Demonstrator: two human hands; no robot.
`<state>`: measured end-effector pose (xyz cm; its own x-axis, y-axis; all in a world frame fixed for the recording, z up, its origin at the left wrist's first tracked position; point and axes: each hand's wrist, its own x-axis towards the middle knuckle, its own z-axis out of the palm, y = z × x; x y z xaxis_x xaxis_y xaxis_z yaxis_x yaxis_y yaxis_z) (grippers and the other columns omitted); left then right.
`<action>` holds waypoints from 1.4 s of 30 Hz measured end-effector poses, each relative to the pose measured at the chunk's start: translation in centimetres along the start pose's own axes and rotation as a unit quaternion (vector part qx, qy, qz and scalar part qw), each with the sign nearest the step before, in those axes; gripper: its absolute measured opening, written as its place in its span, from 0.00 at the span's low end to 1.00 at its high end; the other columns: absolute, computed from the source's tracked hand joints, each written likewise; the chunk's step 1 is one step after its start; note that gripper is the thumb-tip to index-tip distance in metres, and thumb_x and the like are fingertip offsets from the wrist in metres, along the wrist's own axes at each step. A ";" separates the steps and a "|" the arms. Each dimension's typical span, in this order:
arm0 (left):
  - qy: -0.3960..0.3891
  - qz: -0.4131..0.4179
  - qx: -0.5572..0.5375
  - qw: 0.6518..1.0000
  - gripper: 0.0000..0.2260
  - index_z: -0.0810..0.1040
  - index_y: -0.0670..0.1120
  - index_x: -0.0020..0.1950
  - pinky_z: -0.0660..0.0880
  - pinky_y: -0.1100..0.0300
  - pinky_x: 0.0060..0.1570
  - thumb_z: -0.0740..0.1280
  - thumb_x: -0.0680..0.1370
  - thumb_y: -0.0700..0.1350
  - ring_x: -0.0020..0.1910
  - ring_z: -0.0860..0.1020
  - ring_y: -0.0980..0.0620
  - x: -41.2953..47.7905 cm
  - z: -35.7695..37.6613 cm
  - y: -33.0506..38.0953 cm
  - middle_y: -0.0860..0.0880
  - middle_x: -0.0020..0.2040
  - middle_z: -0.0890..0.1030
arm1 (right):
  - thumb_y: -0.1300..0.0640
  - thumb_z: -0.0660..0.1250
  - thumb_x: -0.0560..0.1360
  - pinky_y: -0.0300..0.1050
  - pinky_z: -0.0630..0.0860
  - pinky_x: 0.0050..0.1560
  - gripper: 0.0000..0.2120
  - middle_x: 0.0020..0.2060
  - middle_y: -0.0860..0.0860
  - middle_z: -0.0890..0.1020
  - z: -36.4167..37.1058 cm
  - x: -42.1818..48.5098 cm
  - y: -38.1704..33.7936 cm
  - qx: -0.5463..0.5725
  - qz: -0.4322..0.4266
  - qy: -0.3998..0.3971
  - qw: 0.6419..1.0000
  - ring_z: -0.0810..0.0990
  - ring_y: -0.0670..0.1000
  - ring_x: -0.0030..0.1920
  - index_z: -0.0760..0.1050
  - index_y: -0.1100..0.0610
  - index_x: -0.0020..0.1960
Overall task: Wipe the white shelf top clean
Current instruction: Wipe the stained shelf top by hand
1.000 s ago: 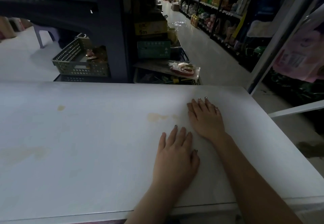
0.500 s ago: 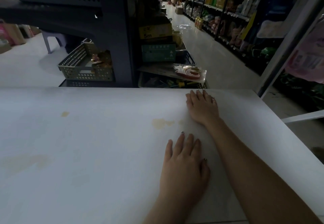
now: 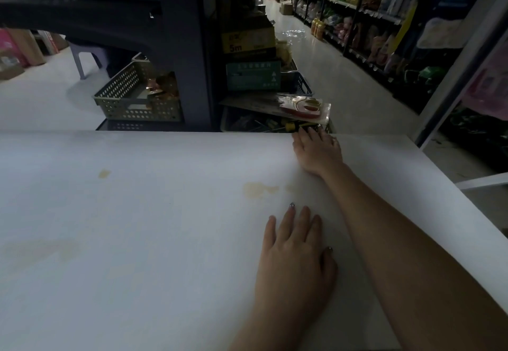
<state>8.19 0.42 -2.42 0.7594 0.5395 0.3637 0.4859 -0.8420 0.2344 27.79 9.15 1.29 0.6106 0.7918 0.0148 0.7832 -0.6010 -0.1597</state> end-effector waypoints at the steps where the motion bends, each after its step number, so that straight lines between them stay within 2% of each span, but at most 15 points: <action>1: 0.000 0.000 0.000 1.000 0.21 0.78 0.48 0.59 0.71 0.45 0.60 0.56 0.71 0.54 0.64 0.74 0.48 0.0 0.0 0.0 0.50 0.61 0.78 | 0.49 0.44 0.82 0.54 0.47 0.72 0.24 0.76 0.52 0.52 0.0 0.0 0.0 0.000 -0.001 0.001 1.000 0.47 0.55 0.75 0.49 0.52 0.77; 27: -0.015 -0.001 0.009 1.000 0.22 0.79 0.47 0.59 0.72 0.46 0.58 0.55 0.73 0.54 0.62 0.75 0.49 -0.1 -0.3 -0.1 0.49 0.59 0.80 | 0.49 0.44 0.81 0.53 0.44 0.72 0.24 0.76 0.51 0.53 0.4 -6.4 0.2 -0.008 -0.031 0.010 0.999 0.47 0.53 0.75 0.49 0.53 0.76; 30: -0.029 -0.002 0.005 1.000 0.22 0.78 0.47 0.61 0.68 0.46 0.61 0.54 0.74 0.54 0.64 0.74 0.48 -0.1 -0.4 -0.1 0.49 0.61 0.79 | 0.48 0.44 0.81 0.53 0.44 0.72 0.24 0.76 0.50 0.52 0.5 -7.3 0.4 -0.010 -0.032 0.012 0.999 0.46 0.53 0.75 0.49 0.52 0.76; 33: -0.049 0.001 -0.023 0.999 0.25 0.74 0.46 0.66 0.59 0.47 0.66 0.50 0.75 0.54 0.68 0.69 0.47 -0.3 -0.7 -0.2 0.47 0.66 0.75 | 0.48 0.45 0.81 0.52 0.43 0.73 0.24 0.76 0.50 0.52 0.4 -8.4 0.3 -0.008 -0.031 0.012 0.999 0.46 0.52 0.75 0.49 0.52 0.76; 38: -0.048 -0.008 -0.005 0.999 0.22 0.79 0.49 0.58 0.70 0.47 0.60 0.54 0.72 0.53 0.60 0.77 0.48 -0.4 -1.6 -0.2 0.50 0.58 0.81 | 0.47 0.45 0.81 0.50 0.42 0.72 0.24 0.76 0.50 0.51 0.3 -10.4 0.2 -0.015 -0.028 0.004 0.999 0.45 0.51 0.75 0.48 0.51 0.76; 40: -0.043 0.003 0.011 0.999 0.21 0.81 0.49 0.56 0.71 0.47 0.60 0.55 0.70 0.53 0.58 0.78 0.48 -0.5 -2.1 -0.5 0.51 0.55 0.82 | 0.47 0.44 0.81 0.50 0.42 0.72 0.25 0.76 0.50 0.51 0.2 -11.1 0.1 -0.011 -0.028 -0.002 1.000 0.44 0.51 0.75 0.48 0.51 0.76; 42: -0.028 0.004 0.035 0.999 0.21 0.81 0.48 0.55 0.68 0.48 0.63 0.55 0.70 0.53 0.58 0.78 0.47 -1.0 -2.6 -1.5 0.50 0.54 0.82 | 0.47 0.44 0.81 0.50 0.41 0.72 0.25 0.76 0.50 0.50 0.3 -11.8 0.1 -0.011 -0.030 -0.003 0.999 0.44 0.51 0.75 0.47 0.51 0.76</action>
<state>5.56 1.15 -0.77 0.7857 0.5331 0.3139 0.5067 -0.8456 0.1679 20.68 -0.22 0.79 0.5624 0.8267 0.0186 0.8205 -0.5552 -0.1363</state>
